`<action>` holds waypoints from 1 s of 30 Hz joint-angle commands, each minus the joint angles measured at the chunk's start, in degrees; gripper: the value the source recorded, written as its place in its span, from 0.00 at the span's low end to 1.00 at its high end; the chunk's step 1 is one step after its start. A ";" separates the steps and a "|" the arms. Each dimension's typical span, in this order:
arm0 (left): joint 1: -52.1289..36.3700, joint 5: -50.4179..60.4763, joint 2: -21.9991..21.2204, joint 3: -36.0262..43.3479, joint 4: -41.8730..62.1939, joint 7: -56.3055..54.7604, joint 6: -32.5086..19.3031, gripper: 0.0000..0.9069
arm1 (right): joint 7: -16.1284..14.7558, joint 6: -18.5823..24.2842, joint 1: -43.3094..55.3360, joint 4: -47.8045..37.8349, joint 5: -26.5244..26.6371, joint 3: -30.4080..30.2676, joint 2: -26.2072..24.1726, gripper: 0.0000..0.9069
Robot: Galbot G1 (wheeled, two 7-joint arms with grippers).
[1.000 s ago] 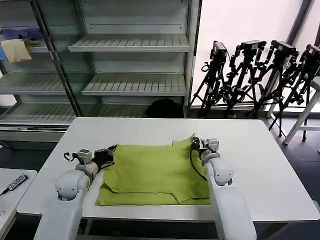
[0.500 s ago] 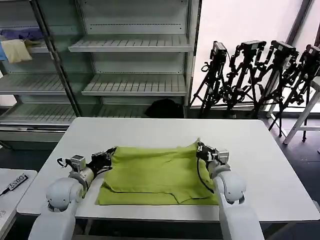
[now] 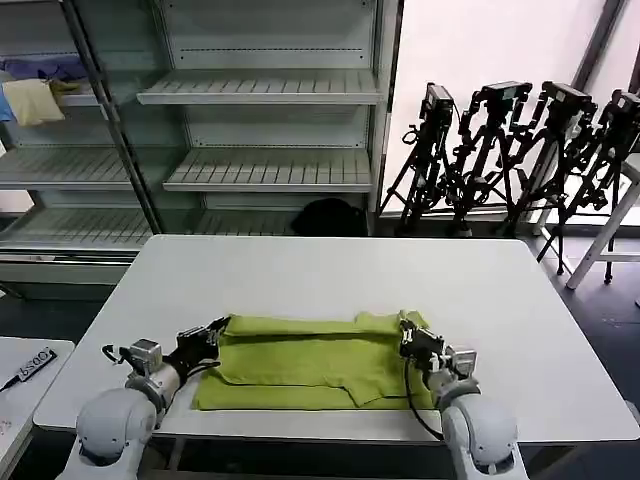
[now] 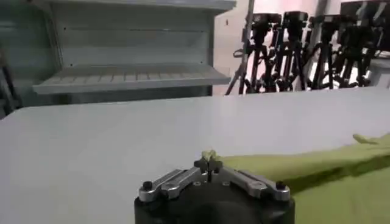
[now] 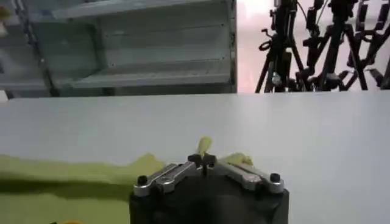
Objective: Fold and organize the clothes.
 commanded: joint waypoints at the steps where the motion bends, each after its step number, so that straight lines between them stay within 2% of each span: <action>1: 4.83 0.12 0.00 -0.75 -3.21 0.23 0.07 0.00 | -0.53 0.02 -5.87 6.04 0.00 0.22 -0.20 0.00; 10: 5.89 0.22 0.12 -1.37 -3.33 0.55 0.02 0.00 | -0.59 0.03 -6.35 6.91 -0.68 0.56 -0.30 0.00; 12: 6.15 0.57 0.09 -1.34 -3.27 0.87 -0.32 0.01 | -0.99 0.06 -6.50 6.57 -2.94 0.51 -0.59 0.00; 17: 6.02 1.26 -0.22 -1.14 -2.95 1.07 -0.66 0.01 | -0.99 0.10 -6.79 5.62 -4.48 0.31 -0.19 0.00; 18: 6.00 1.34 -0.22 -1.14 -2.93 1.06 -0.66 0.01 | -0.99 0.11 -6.77 5.58 -4.64 0.27 -0.16 0.31; 19: 5.87 1.54 -0.31 -1.10 -2.78 1.02 -0.66 0.02 | -0.94 0.11 -6.74 5.36 -5.53 0.21 -0.04 1.00; 23: 5.56 1.81 -0.48 -1.05 -2.73 0.87 -0.61 0.08 | -0.54 0.16 -6.66 4.46 -8.65 0.05 0.29 1.00; 26: 5.72 2.20 -0.50 -1.04 -3.10 0.67 -0.50 0.28 | 0.04 0.16 -6.69 4.19 -11.24 -0.03 0.31 1.00; 27: 5.77 2.48 -0.53 -1.02 -3.17 0.58 -0.41 0.28 | 0.16 0.15 -6.75 4.16 -11.86 -0.04 0.31 1.00; 28: 5.86 2.58 -0.56 -1.05 -3.24 0.59 -0.44 0.36 | 0.39 0.14 -6.78 4.06 -12.62 -0.12 0.29 1.00; 29: 6.00 2.66 -0.57 -1.04 -3.29 0.55 -0.49 0.52 | 0.48 0.15 -6.85 3.95 -13.56 -0.12 0.35 1.00; 30: 6.06 2.93 -0.66 -1.01 -3.31 0.44 -0.50 0.98 | 0.48 0.15 -6.85 3.95 -13.56 -0.12 0.35 1.00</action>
